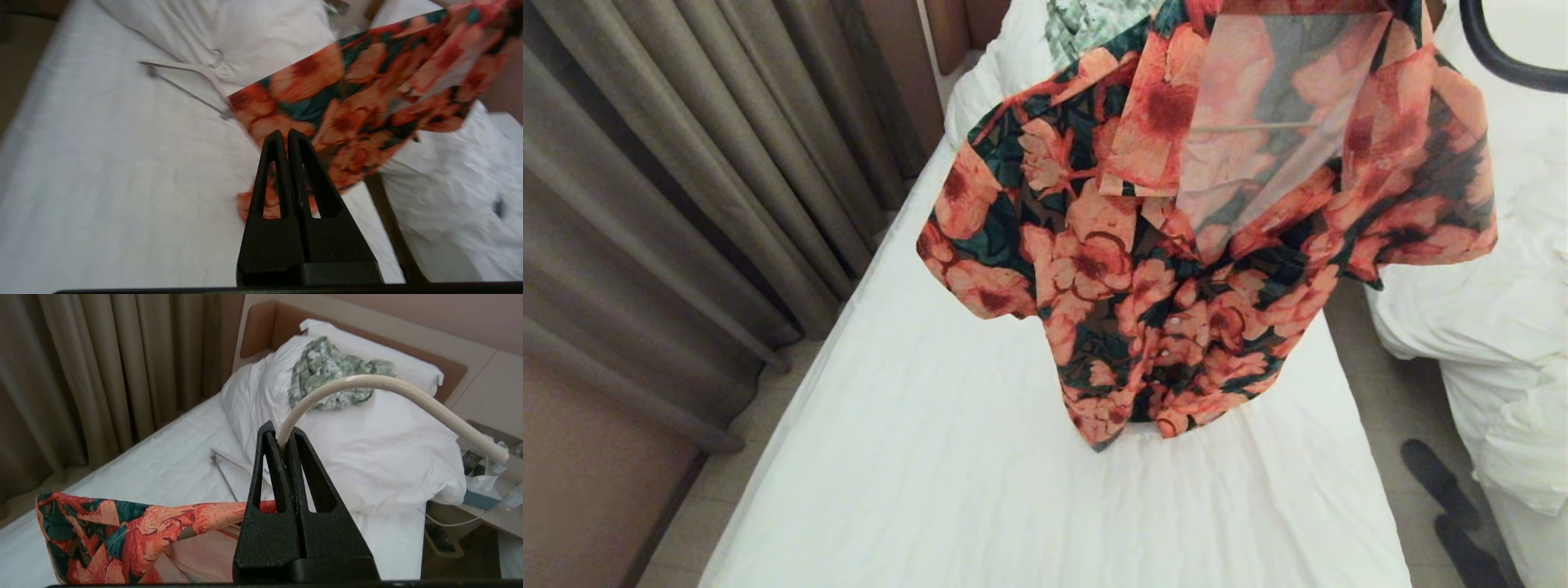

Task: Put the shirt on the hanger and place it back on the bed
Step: Take the clothes hanger out of the clothes

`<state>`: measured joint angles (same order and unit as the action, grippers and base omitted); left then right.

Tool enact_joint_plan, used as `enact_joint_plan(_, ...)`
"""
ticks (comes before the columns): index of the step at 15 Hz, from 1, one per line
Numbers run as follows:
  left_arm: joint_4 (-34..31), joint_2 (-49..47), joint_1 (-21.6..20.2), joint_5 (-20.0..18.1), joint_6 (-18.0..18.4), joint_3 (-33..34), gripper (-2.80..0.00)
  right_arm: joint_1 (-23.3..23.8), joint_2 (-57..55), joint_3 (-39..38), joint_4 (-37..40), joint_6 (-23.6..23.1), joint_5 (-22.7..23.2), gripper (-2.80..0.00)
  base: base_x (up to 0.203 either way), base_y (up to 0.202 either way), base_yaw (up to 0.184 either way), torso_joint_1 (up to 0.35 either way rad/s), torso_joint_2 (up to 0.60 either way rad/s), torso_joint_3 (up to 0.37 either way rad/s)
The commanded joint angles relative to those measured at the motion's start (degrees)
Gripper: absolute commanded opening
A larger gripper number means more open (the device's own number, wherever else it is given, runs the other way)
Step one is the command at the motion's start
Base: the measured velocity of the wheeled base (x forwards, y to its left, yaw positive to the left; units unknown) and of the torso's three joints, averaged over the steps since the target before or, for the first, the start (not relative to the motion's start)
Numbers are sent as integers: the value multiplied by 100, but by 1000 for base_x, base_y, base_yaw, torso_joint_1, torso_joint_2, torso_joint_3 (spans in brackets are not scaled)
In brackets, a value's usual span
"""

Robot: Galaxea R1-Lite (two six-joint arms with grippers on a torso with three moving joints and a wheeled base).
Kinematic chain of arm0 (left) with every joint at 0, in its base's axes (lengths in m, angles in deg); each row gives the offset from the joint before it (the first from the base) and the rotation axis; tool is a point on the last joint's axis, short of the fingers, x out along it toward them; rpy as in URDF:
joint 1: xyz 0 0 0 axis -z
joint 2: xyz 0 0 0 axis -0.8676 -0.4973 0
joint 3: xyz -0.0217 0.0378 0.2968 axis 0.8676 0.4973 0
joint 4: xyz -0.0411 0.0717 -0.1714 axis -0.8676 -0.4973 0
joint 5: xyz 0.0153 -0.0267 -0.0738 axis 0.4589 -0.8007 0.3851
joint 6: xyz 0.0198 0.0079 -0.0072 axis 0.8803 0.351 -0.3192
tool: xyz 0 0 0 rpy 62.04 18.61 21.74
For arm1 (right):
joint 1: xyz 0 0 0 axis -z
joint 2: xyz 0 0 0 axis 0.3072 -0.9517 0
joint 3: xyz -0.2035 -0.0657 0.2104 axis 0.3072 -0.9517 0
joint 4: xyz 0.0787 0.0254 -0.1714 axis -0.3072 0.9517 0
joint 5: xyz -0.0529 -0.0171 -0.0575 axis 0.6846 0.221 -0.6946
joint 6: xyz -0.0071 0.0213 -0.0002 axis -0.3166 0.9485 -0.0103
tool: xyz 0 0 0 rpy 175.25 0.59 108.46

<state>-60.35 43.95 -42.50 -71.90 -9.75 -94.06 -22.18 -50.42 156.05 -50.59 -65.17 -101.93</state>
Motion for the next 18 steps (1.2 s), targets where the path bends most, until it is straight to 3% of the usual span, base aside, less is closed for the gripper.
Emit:
enact_joint_plan(1, 37, -1321, 432, -160, -14, -655, -280, -8, -122, 7, 3, -9, -8, -280, 0, 0, 0, 0, 0, 0)
enact_joint_plan(5, 51, -2660, 2195, -175, -16, -1640, -280, -20, -387, 7, -63, -8, -17, -280, 0, 0, 0, 0, 0, 0)
enact_joint_plan(7, 22, -3322, 2705, -3, 22, -2197, -280, -45, -477, 7, -63, -8, -17, -280, 0, 0, 0, 0, 0, 0)
enact_joint_plan(11, -4, -4515, 3131, 344, 385, -3216, -280, -48, -604, 7, -63, 49, -17, -280, 0, 0, 0, 0, 0, 0)
enact_joint_plan(15, -6, -5205, 3179, 641, 831, -3891, -280, -57, -686, 7, -54, 178, -131, -280, 0, 0, 0, 0, 0, 0)
enact_joint_plan(18, -8, -5354, 3180, 763, 1013, -4034, -280, -89, -738, 7, -54, 326, -149, -280, 0, 0, 0, 0, 0, 0)
